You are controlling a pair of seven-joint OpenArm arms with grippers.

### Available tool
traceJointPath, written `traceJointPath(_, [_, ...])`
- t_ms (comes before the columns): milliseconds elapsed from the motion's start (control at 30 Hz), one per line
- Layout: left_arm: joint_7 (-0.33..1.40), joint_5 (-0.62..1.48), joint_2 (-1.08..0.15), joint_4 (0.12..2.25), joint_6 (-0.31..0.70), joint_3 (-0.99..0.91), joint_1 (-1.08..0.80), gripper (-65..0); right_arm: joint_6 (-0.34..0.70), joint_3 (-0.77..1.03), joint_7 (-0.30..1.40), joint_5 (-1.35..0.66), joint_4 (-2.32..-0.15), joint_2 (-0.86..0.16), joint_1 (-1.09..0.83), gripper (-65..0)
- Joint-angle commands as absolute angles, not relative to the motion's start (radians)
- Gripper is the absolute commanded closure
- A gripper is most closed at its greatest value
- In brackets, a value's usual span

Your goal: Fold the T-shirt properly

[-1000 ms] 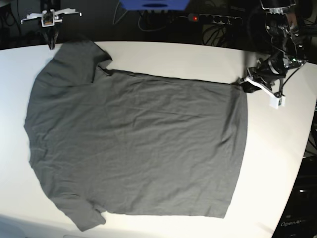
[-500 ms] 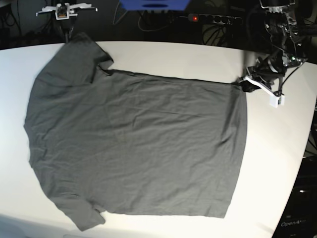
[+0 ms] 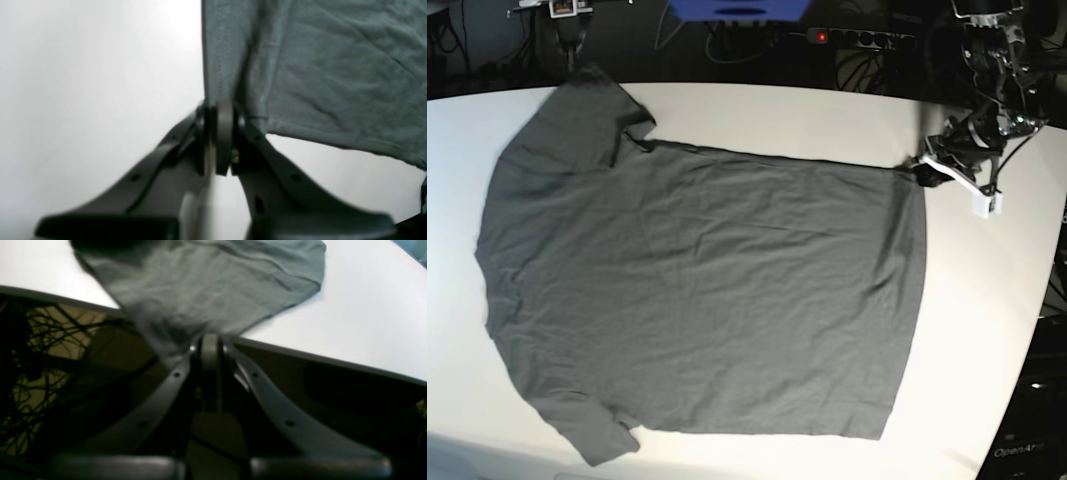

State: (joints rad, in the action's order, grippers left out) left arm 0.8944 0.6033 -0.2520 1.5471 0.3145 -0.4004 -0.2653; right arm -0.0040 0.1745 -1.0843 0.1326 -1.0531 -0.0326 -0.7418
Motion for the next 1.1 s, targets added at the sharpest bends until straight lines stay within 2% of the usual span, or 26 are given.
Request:
traceJointPath(0, [0.891,0.608,-0.265,1.56,0.317,-0.401,-0.26,-4.3,-0.005,0.177,-1.127,0.131,-1.055,-0.035,-0.774,-1.7])
traceJointPath(67, [0.891,0.608,-0.265,1.56,0.317,-0.4,-0.26,-4.3,-0.005,0.157,-1.144,0.133,-1.052,-0.025,-0.783,-5.2])
traceJointPath(167, [0.891,0.608,-0.265,1.56,0.317,-0.4,-0.259,-4.3,-0.005,0.139,-1.145,0.133,-1.052,-0.025,-0.796,-16.7])
traceJointPath(267, [0.891,0.608,-0.265,1.56,0.317,-0.4,-0.259,-4.3,-0.004,0.125,-1.145,0.133,-1.052,-0.025,-0.797,-23.8])
traceJointPath(333, [0.891,0.608,-0.265,1.56,0.317,-0.4,-0.259,-4.3,-0.001,0.124,-1.142,0.133,-1.052,-0.025,-0.799,-25.7])
traceJointPath(500, [0.891,0.608,-0.265,1.56,0.317,-0.4,-0.259,-4.3,0.093,0.127,-1.139,0.153,-1.052,-0.024,-0.792,-30.3])
traceJointPath(733, [0.891,0.608,-0.265,1.558,0.317,-0.4,-0.265,-4.3,0.094,0.127,-1.098,0.151,-1.053,-0.022,-0.779,-36.7])
traceJointPath(1067, [0.891,0.608,-0.265,1.558,0.317,-0.4,-0.268,-4.3,0.094,0.127,-1.067,0.151,-1.058,-0.025,-0.756,-37.3])
